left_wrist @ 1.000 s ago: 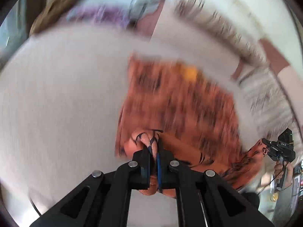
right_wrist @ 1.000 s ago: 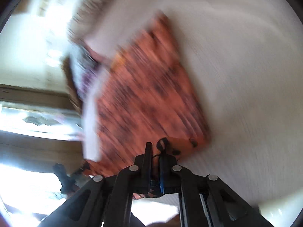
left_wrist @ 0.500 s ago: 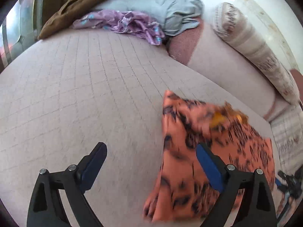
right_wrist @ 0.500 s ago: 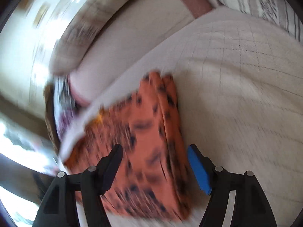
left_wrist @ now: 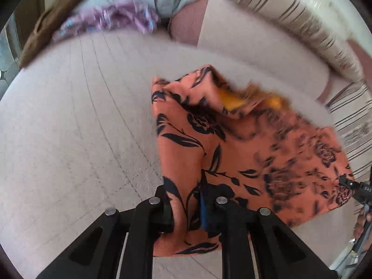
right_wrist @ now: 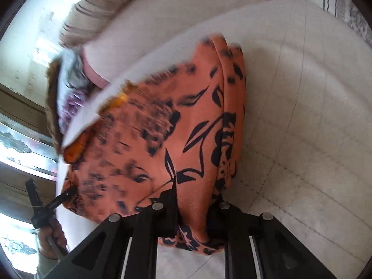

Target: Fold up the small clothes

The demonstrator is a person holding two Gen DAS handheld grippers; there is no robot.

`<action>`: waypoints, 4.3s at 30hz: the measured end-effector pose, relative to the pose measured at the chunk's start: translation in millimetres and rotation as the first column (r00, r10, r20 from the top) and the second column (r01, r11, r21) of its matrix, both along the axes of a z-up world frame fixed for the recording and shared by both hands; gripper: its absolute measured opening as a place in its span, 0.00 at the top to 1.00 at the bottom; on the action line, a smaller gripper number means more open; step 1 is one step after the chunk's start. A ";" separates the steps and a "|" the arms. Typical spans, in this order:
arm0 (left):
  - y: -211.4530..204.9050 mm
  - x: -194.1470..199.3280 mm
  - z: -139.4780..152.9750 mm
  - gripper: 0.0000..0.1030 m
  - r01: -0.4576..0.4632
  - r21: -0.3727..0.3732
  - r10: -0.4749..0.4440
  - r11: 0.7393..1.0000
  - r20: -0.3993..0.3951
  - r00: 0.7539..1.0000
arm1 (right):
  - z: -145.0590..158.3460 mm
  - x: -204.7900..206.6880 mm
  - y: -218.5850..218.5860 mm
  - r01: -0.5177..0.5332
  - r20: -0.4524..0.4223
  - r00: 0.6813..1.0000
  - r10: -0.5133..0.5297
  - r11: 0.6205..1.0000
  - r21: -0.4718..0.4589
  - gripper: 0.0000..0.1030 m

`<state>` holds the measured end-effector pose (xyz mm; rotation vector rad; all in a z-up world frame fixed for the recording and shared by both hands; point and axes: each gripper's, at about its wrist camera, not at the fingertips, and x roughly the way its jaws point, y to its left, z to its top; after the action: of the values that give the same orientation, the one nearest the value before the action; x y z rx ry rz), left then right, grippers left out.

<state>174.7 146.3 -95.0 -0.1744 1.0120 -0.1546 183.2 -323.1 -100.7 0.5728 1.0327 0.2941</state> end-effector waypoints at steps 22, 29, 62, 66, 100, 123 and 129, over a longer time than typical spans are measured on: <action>37.4 -112.1 -8.7 0.53 -0.009 0.063 0.005 0.998 0.065 0.998 | -12.6 -182.3 -75.1 0.159 -0.012 0.987 -0.159 0.982 0.098 0.53; -7.1 -48.9 -22.6 0.46 0.010 0.107 -0.014 0.994 0.041 0.999 | 17.7 -92.1 -35.5 0.084 0.093 0.993 -0.076 0.992 -0.092 0.52; -39.5 -180.5 5.1 0.24 0.068 0.107 -0.084 0.992 0.144 0.986 | 18.4 -126.4 12.7 -0.067 0.128 0.991 0.050 0.988 0.139 0.12; -45.9 -179.0 -53.0 0.26 0.093 0.215 -0.079 0.972 -0.072 0.994 | -43.3 -132.6 -28.8 0.183 0.003 0.982 -0.189 0.955 0.233 0.33; -131.5 -178.5 12.3 0.25 0.140 -0.028 -0.138 0.990 0.050 0.989 | -63.8 -225.4 -28.0 0.445 -0.144 0.895 -0.423 0.813 0.375 0.21; -197.0 -149.8 -35.3 0.17 0.109 0.156 -0.103 0.982 -0.049 0.994 | -53.0 -190.2 -10.2 0.345 -0.043 0.938 -0.345 0.939 -0.001 0.89; -200.8 -161.6 -52.5 0.17 0.162 0.249 -0.168 0.955 0.001 0.986 | -42.2 -204.0 -41.3 0.374 -0.063 0.927 -0.369 0.919 0.122 0.66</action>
<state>13.0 -54.5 -147.4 0.1407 1.0138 -0.1798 -20.8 -364.5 -142.9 0.8836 0.9230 0.0137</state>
